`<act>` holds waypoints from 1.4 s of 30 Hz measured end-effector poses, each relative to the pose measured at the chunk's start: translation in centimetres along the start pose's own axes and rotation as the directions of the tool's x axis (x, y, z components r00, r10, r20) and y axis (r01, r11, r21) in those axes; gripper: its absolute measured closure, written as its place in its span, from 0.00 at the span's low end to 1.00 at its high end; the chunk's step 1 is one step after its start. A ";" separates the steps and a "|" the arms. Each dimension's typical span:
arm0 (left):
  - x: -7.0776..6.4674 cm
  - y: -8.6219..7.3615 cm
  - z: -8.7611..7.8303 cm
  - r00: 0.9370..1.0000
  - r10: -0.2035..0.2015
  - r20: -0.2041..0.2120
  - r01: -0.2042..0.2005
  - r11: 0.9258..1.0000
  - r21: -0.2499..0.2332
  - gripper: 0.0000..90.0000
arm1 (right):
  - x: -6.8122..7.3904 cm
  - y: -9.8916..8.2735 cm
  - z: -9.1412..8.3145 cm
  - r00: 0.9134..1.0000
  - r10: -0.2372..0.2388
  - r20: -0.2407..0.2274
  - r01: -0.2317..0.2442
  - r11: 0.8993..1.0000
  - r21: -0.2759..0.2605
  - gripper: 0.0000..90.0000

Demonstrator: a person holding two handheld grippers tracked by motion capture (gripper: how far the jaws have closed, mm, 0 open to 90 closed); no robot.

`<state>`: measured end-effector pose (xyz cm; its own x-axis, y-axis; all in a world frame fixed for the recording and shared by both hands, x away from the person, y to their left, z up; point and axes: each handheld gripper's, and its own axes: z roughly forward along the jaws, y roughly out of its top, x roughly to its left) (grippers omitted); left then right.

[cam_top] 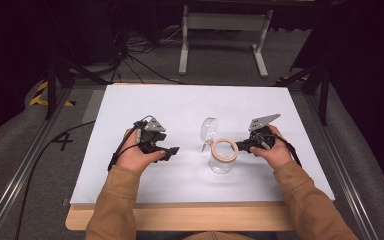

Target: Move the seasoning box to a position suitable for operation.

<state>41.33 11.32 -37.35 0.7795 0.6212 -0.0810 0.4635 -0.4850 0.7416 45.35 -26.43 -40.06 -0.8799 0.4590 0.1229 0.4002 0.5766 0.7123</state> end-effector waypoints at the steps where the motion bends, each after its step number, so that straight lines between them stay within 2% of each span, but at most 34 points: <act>1: 0.0 0.0 0.1 1.000 -0.002 0.003 0.002 1.000 -0.004 0.35 | 0.0 0.0 0.0 1.000 -0.002 0.001 0.002 1.000 0.002 1.00; 7: 0.0 0.3 0.3 1.000 0.006 0.011 -0.006 1.000 0.002 0.35 | 0.2 -0.3 0.0 1.000 0.005 -0.008 -0.005 1.000 0.024 1.00; 11: 0.0 0.6 0.4 1.000 0.004 0.017 -0.004 1.000 -0.006 0.35 | 0.5 -0.5 -0.1 1.000 -0.003 -0.012 0.004 0.999 0.042 1.00; 12: 0.1 0.7 0.4 1.000 0.013 0.022 -0.013 1.000 0.001 0.35 | 0.6 -0.5 -0.1 1.000 -0.008 -0.013 0.008 0.999 0.045 1.00; 18: 0.0 1.0 0.8 0.998 -0.001 0.060 0.000 1.000 0.016 0.48 | 1.6 -0.4 -0.3 0.999 -0.033 -0.027 0.035 0.997 0.071 1.00; 26: 0.0 1.5 1.2 0.997 0.002 0.080 -0.003 1.000 0.012 0.50 | 3.0 -0.5 -0.1 0.998 -0.060 -0.031 0.063 0.989 0.131 1.00; 31: -0.1 1.9 1.4 0.996 0.010 0.094 -0.011 1.000 0.010 0.51 | 3.4 -0.8 0.0 0.997 -0.063 -0.043 0.069 0.987 0.144 1.00; 35: -0.1 2.2 1.6 0.991 -0.013 0.135 0.012 1.000 0.011 0.58 | 3.8 -1.0 0.0 0.996 -0.065 -0.053 0.072 0.987 0.144 1.00; 39: -0.1 2.4 1.9 0.991 -0.019 0.136 0.018 1.000 0.013 0.62 | 4.2 -1.0 0.1 0.995 -0.073 -0.064 0.082 0.985 0.152 1.00; 42: 0.1 2.5 2.1 0.990 -0.009 0.138 0.008 1.000 0.011 0.68 | 4.7 -1.0 0.1 0.994 -0.079 -0.079 0.091 0.983 0.158 1.00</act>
<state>43.46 8.84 -36.90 0.8260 0.5345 -0.1791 0.4741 -0.4868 0.7336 40.82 -24.74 -40.26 -0.9263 0.3570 0.1208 0.3543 0.7156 0.6020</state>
